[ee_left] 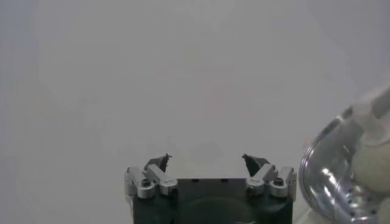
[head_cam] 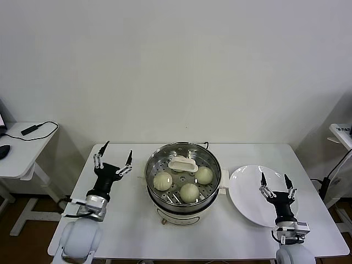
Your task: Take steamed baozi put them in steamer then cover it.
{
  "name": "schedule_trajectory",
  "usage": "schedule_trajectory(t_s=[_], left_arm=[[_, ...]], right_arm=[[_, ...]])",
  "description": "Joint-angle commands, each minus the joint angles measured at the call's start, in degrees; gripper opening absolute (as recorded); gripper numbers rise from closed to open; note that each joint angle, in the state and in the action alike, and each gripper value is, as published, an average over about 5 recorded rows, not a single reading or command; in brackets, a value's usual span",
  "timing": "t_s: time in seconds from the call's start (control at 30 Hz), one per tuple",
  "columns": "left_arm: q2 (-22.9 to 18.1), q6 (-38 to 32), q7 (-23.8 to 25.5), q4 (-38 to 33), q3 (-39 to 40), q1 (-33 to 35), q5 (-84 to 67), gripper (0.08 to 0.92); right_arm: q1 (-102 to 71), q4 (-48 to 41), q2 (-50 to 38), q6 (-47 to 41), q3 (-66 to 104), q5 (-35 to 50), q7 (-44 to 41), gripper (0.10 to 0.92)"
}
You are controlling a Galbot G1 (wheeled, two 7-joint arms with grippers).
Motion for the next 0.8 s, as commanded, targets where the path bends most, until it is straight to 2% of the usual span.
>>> schedule_trajectory(t_s=[0.03,0.4,0.8], left_arm=[[-2.78,-10.48,1.85,4.84,-5.43,5.27,-14.69,0.823],[-2.94,-11.93,2.86,3.24,-5.45,8.96,-13.55,0.823],[-2.62,-12.75,3.07,3.38,-5.22,9.58,-12.05,0.823]], right_arm=[[-2.03,0.2,0.39,-0.01,0.74,1.35,-1.44,0.823],[-3.77,0.82,1.91,1.06,0.68,-0.31,-1.74,0.823],[-4.49,1.2,1.93,1.11,0.27,-0.91,-1.85,0.823]])
